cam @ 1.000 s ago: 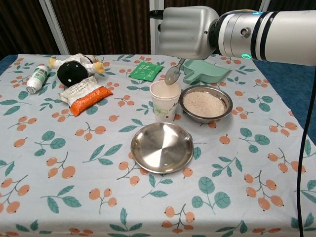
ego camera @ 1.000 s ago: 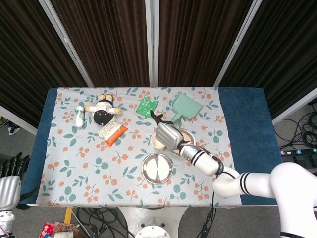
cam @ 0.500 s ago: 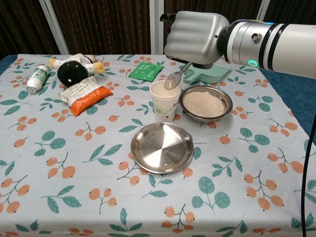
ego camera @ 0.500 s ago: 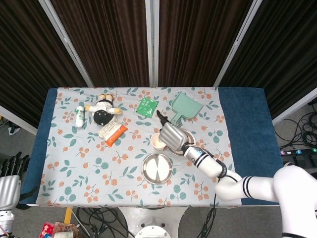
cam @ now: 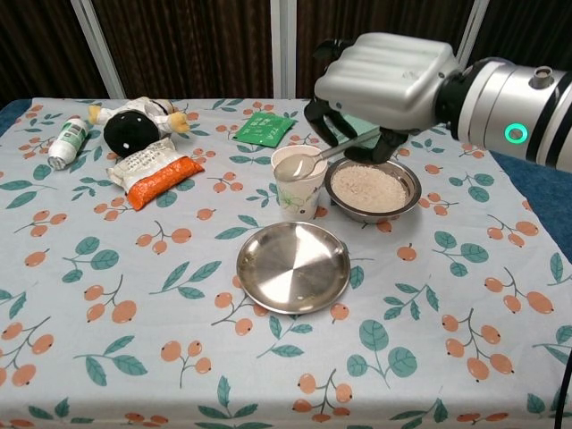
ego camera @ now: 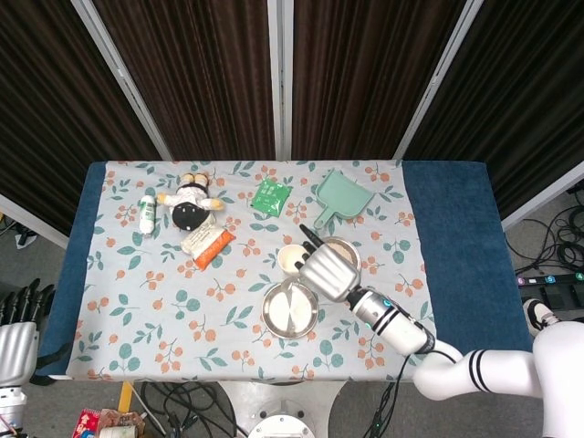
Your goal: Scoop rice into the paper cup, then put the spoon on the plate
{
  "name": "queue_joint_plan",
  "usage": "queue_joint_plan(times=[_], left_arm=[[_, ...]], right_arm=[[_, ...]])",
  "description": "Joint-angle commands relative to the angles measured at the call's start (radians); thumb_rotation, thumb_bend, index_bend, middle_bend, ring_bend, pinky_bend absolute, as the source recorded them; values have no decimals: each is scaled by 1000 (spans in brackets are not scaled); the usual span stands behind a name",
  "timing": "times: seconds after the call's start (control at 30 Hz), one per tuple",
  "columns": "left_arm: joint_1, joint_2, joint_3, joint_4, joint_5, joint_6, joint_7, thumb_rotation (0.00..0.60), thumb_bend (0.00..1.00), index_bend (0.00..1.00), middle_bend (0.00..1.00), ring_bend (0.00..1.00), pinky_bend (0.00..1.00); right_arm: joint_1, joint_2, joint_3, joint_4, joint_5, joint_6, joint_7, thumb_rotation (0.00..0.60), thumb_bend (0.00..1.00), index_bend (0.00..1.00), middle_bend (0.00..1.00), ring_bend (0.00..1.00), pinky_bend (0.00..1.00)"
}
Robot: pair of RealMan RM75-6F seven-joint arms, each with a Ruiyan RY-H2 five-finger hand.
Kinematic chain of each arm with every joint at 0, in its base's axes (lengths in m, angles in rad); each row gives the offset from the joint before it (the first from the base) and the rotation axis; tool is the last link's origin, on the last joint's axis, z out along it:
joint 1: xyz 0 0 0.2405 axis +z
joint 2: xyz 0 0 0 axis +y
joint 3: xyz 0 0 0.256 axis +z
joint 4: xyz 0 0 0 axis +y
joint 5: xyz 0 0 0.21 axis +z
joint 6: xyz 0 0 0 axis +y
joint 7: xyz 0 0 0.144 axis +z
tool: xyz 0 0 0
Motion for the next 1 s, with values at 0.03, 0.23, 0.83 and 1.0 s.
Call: queue_joint_plan(times=[0.03, 0.23, 0.83, 1.0], left_arm=[[0, 1, 0, -2, 2, 2, 1, 600, 41, 141, 86, 17, 0], [9, 2, 3, -1, 0, 11, -6, 600, 41, 141, 85, 17, 0], [20, -10, 9, 20, 1, 16, -27, 600, 41, 141, 86, 17, 0], [18, -10, 7, 19, 5, 16, -23, 600, 41, 141, 86, 17, 0]], right_arm=[[-25, -64, -9, 14, -25, -8, 27, 600, 364, 687, 638, 288, 0], [-43, -160, -7, 81, -39, -24, 12, 600, 357, 670, 622, 277, 0], [-99, -253, -1, 183, -33, -62, -17, 600, 327, 288, 362, 111, 0], [-116, -224, 7, 148, -71, -31, -4, 600, 327, 250, 325, 93, 0]])
